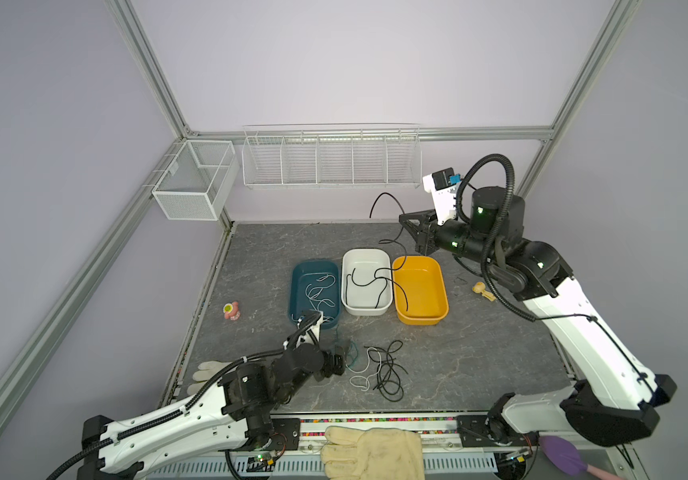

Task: Untangle the cables
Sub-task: 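Lower the black cable into the white tub and open the right gripper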

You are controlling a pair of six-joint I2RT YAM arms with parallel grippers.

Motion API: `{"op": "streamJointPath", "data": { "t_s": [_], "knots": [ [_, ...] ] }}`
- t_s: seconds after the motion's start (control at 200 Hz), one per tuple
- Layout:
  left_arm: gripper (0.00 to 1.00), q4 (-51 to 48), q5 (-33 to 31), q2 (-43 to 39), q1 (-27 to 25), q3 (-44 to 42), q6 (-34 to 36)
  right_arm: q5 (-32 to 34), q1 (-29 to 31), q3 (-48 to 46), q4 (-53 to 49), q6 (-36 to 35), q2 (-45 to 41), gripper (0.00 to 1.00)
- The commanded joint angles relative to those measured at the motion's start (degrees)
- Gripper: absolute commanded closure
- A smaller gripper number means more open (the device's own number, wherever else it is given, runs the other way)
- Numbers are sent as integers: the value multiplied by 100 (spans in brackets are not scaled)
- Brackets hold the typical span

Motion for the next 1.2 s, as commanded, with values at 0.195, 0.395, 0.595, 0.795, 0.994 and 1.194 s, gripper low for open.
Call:
{"op": "streamJointPath", "data": {
  "t_s": [0.195,0.395,0.595,0.795,0.994,1.194],
  "knots": [
    [1,-47,660,1034,1655,1199,1431,-689,-455,-107,722,341,488,93],
    [1,719,335,901,2294,1064,1991,-786,-555,-321,1162,374,833,93],
    [1,1888,283,919,2784,628,2418,-860,-596,-515,1606,420,1182,93],
    [1,2702,145,1419,2919,403,3011,-940,-590,-740,1887,455,1479,93],
    [1,3248,207,1425,2928,-105,3415,-893,-597,-1194,2158,471,1590,93],
    [1,3371,-441,1391,2928,-234,3761,-677,-556,-1767,2267,582,1692,93]
  ]
}}
